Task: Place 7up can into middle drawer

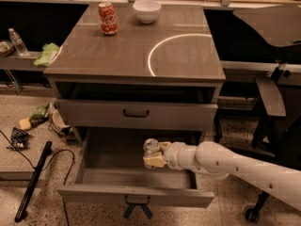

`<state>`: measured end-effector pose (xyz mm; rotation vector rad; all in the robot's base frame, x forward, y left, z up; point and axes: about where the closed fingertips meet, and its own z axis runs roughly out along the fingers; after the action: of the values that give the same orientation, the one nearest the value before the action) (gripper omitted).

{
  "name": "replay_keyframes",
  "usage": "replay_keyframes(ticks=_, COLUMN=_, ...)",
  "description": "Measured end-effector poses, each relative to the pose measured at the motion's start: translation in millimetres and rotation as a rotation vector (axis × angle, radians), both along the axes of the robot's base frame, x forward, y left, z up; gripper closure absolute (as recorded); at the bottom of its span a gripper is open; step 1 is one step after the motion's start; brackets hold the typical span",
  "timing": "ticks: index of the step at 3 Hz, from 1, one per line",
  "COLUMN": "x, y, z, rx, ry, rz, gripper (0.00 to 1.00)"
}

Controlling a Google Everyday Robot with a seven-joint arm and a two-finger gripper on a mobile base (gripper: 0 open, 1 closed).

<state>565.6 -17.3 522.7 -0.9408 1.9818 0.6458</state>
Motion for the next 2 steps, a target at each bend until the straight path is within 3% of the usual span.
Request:
replay_keyframes(ticks=1, x=7.3, y=16.8, z=-45.8, rx=-0.033, ry=-0.021, rz=0.060, gripper=0.97)
replay_keyframes(ticks=2, x=11.7, y=28.7, z=-69.0, rx=-0.062, ry=-0.050, rz=0.084, gripper=0.74)
